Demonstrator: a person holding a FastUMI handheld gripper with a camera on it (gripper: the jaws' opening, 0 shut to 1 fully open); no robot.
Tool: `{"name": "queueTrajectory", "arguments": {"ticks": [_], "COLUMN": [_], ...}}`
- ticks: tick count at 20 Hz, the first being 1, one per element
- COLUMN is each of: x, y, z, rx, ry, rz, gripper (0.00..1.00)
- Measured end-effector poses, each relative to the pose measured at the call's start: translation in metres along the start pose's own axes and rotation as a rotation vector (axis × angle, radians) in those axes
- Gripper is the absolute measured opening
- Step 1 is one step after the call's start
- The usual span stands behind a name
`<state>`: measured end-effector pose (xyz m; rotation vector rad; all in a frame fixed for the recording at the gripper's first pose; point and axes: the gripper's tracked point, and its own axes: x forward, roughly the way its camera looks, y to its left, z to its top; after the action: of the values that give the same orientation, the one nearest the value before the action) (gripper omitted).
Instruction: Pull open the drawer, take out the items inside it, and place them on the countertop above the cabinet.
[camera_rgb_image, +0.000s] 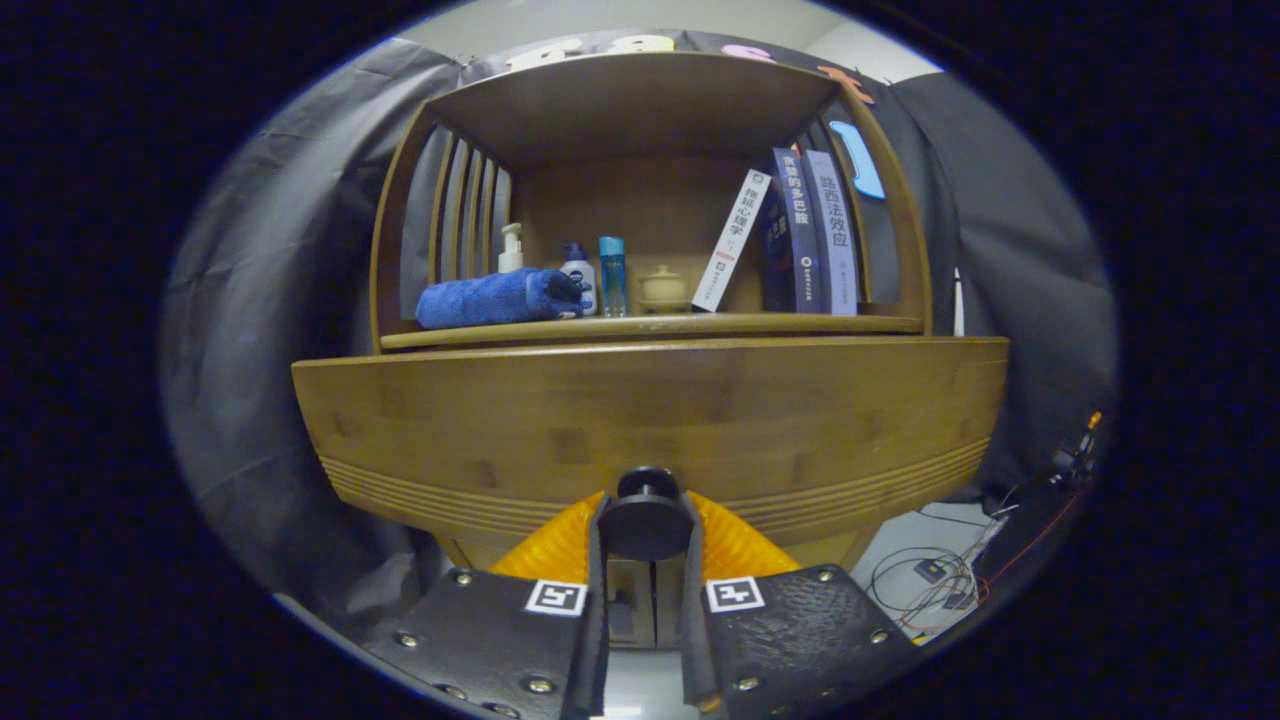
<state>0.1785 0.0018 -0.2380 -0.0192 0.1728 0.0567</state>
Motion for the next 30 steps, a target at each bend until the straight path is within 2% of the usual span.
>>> {"name": "queueTrajectory", "arguments": {"ticks": [4, 6, 13, 15, 16, 18, 20, 25, 30], "x": [-0.039, -0.054, -0.095, -0.098, -0.103, -0.11, -0.111, -0.11, -0.083], "y": [0.003, 0.011, 0.011, 0.013, 0.009, -0.013, -0.022, -0.031, -0.027], "z": [-0.017, -0.02, -0.032, -0.038, -0.03, 0.014, 0.028, 0.076, 0.124], "rx": [0.032, 0.022, 0.025, 0.033, 0.041, 0.037, 0.062, 0.114, 0.053], "ry": [0.031, 0.039, 0.051, 0.09, 0.079, -0.008, -0.021, -0.01, 0.029], "rz": [-0.004, 0.026, 0.042, 0.061, 0.062, 0.009, -0.031, -0.062, -0.05], "gripper": [0.29, 0.29, 0.29, 0.29, 0.29, 0.55, 0.8, 0.94, 0.97]}}
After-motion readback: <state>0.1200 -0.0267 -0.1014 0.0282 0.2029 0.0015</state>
